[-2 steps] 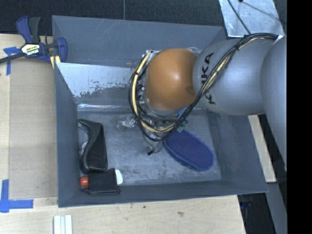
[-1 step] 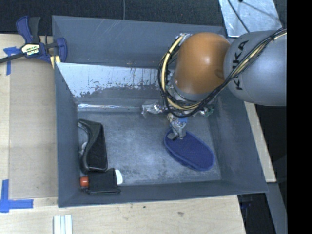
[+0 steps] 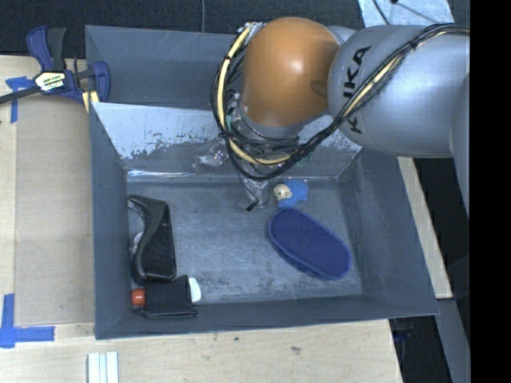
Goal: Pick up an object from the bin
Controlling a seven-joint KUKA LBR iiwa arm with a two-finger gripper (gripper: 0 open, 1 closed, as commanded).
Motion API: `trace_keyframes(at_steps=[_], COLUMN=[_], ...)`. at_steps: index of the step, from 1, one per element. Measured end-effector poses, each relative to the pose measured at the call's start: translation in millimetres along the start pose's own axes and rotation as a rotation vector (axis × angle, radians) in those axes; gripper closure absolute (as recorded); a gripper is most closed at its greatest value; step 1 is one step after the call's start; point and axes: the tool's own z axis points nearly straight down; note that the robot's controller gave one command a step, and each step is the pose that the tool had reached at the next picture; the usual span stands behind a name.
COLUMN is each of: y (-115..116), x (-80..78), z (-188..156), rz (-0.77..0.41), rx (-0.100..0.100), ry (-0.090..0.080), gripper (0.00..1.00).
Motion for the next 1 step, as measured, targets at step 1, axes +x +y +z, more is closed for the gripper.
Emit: trace_keyframes(at_steps=[1], y=[-44.4], x=[57.3], z=[1.8], rz=[-0.208], rx=[-0.004], ry=[0.010], gripper=[0.00])
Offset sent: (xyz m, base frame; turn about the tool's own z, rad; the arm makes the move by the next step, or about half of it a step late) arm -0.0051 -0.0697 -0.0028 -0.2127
